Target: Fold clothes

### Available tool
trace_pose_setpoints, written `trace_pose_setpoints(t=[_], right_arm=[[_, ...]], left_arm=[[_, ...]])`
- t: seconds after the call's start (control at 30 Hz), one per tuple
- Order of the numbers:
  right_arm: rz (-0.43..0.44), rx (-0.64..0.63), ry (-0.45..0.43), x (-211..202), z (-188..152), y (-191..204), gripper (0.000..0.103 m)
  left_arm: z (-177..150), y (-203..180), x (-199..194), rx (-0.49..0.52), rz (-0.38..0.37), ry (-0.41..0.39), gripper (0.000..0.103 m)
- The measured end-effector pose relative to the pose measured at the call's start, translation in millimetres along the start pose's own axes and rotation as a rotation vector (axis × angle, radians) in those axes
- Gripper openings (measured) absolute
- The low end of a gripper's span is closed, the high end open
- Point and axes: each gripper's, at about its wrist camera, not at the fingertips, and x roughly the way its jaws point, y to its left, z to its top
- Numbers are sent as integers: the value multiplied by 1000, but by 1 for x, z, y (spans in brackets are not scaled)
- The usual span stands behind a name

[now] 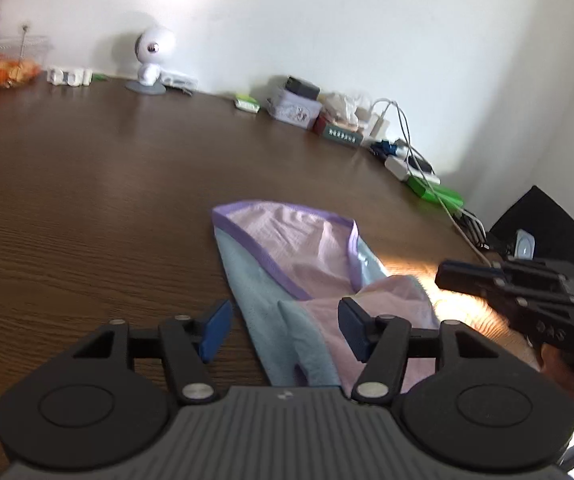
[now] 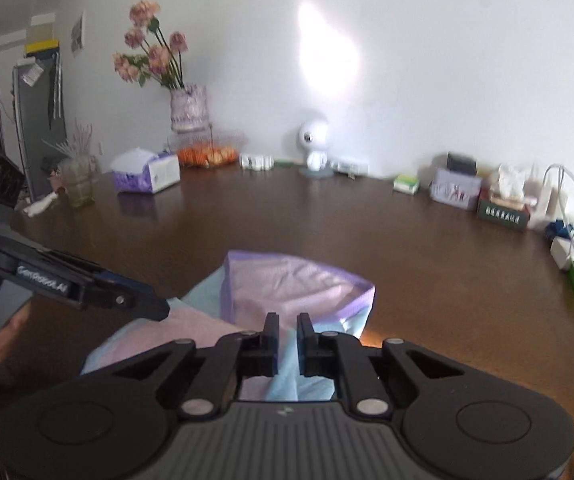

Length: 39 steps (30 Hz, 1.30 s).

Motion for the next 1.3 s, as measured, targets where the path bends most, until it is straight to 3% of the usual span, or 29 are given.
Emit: trace_pose_setpoints(t=[0.07, 0.13, 0.17, 0.27, 0.33, 0.4, 0.53, 0.63, 0.7, 0.77, 0.9, 1.0, 1.03, 1.07, 1.13, 1.17, 1.2, 1.23, 1.3], right_arm=[[10, 19, -1, -2, -2, 0, 9], [19, 38, -2, -5, -5, -1, 8], [24, 47, -2, -6, -6, -1, 8], [38, 76, -3, -9, -10, -1, 7], [48, 95, -4, -12, -12, -1, 10], [56, 101, -3, -9, -12, -1, 11], [77, 182, -12, 6, -5, -16, 12], [53, 268, 23, 21, -5, -32, 0], [49, 290, 14, 19, -5, -37, 1], [56, 285, -7, 18, 0, -37, 10], [71, 275, -49, 16, 8, -37, 10], [-18, 279, 59, 34, 7, -42, 6], [-39, 256, 54, 33, 10, -41, 4], [-53, 227, 39, 30, 14, -39, 12], [-81, 169, 9, 23, 22, -36, 12], [-95, 140, -6, 20, 26, -34, 18], [-109, 111, -21, 17, 30, -32, 32], [-127, 87, -18, 23, 39, -34, 36], [-164, 58, 6, 46, 54, -44, 36]], left_arm=[[-3, -15, 1, 22, -55, 2, 55], [-9, -24, 15, 68, -30, 69, 26], [-13, -25, 21, 75, -15, 93, 25], [-19, -16, 24, 32, -18, 105, 30], [-18, -14, 22, 25, -10, 109, 46], [-17, -14, 24, 24, 7, 108, 52], [-17, -12, 27, 29, 7, 125, 53], [-18, -15, 28, 48, 17, 124, 53], [-18, -15, 27, 48, 15, 124, 53], [-16, -14, 28, 38, 15, 128, 53], [-2, -9, 29, 7, 19, 135, 55], [18, -1, 37, 25, 88, 87, 55], [26, 6, 42, 17, 113, 77, 55], [33, 12, 48, 4, 136, 71, 55], [47, 24, 62, -31, 173, 73, 55], [53, 28, 70, -28, 182, 69, 55], [58, 31, 77, -21, 200, 65, 55], [63, 34, 85, -18, 215, 68, 55], [70, 40, 97, -25, 225, 75, 54]])
